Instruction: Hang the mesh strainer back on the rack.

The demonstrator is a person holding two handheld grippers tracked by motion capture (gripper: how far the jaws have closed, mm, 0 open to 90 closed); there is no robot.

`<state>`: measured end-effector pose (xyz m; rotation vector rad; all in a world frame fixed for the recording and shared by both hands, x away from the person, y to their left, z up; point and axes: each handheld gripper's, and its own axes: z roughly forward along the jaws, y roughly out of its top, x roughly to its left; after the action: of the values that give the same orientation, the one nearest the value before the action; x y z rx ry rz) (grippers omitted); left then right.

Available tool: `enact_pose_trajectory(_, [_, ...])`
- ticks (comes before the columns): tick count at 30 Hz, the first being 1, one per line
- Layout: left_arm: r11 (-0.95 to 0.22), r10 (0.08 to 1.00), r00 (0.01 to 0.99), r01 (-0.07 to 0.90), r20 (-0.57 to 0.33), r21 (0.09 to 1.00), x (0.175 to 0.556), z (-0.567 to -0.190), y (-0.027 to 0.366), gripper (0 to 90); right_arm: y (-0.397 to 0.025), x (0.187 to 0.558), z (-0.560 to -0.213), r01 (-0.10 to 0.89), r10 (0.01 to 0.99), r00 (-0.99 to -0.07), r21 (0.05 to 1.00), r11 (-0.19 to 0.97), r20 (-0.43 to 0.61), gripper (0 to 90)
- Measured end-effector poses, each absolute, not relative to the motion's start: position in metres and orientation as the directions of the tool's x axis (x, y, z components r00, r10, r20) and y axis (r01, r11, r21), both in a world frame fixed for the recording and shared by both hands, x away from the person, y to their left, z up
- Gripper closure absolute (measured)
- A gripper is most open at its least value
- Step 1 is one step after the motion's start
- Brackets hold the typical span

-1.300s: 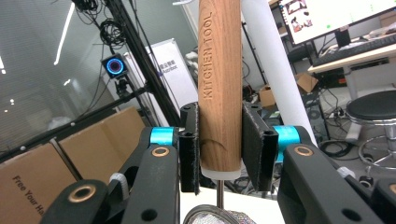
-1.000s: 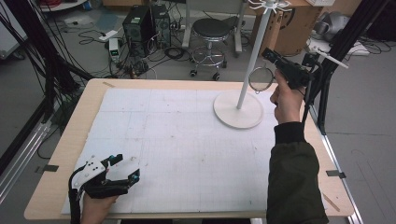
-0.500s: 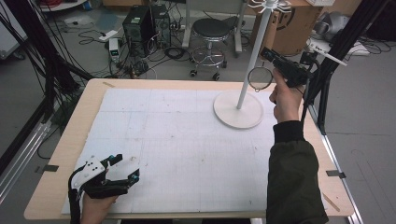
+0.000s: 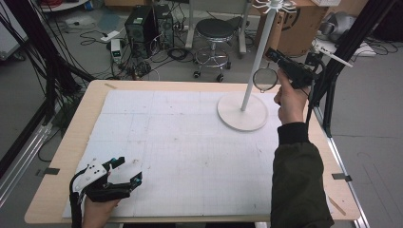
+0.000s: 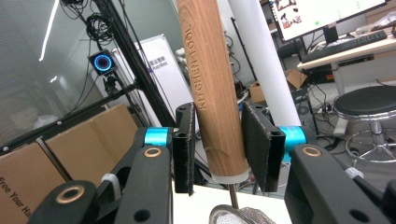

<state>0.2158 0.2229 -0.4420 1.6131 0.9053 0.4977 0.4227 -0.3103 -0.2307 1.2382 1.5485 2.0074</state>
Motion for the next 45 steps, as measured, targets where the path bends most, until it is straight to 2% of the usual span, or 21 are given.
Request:
enact_pose_trajectory(8, [-0.041, 0.777, 0.611, 0.289, -0.151, 0.957, 0.216, -0.442, 0.223, 11.7, -0.309, 0.424, -0.231, 0.253, 0.687, -0.570, 0.891, -0.376, 0.451, 60.0])
enact_pose_trajectory(12, [-0.039, 0.777, 0.610, 0.288, -0.152, 0.957, 0.216, -0.442, 0.223, 11.7, -0.309, 0.424, -0.231, 0.231, 0.714, -0.550, 0.901, -0.368, 0.433, 51.6])
enact_pose_trajectory(21, [-0.045, 0.777, 0.612, 0.285, -0.146, 0.957, 0.215, -0.442, 0.222, 11.7, -0.308, 0.419, -0.232, 0.240, 0.738, -0.528, 0.908, -0.344, 0.420, 40.4])
enact_pose_trajectory(27, [-0.043, 0.781, 0.608, 0.281, -0.143, 0.959, 0.215, -0.441, 0.222, 11.7, -0.301, 0.414, -0.237, 0.264, 0.733, -0.551, 0.917, -0.301, 0.399, 35.2])
enact_pose_trajectory(32, [-0.050, 0.778, 0.613, 0.273, -0.134, 0.961, 0.213, -0.439, 0.222, 11.7, -0.296, 0.399, -0.238, 0.252, 0.743, -0.561, 0.930, -0.267, 0.365, 32.6])
enact_pose_trajectory(45, [-0.043, 0.780, 0.612, 0.263, -0.132, 0.964, 0.211, -0.437, 0.222, 11.7, -0.285, 0.367, -0.253, 0.265, 0.730, -0.596, 0.940, -0.216, 0.336, 32.6])
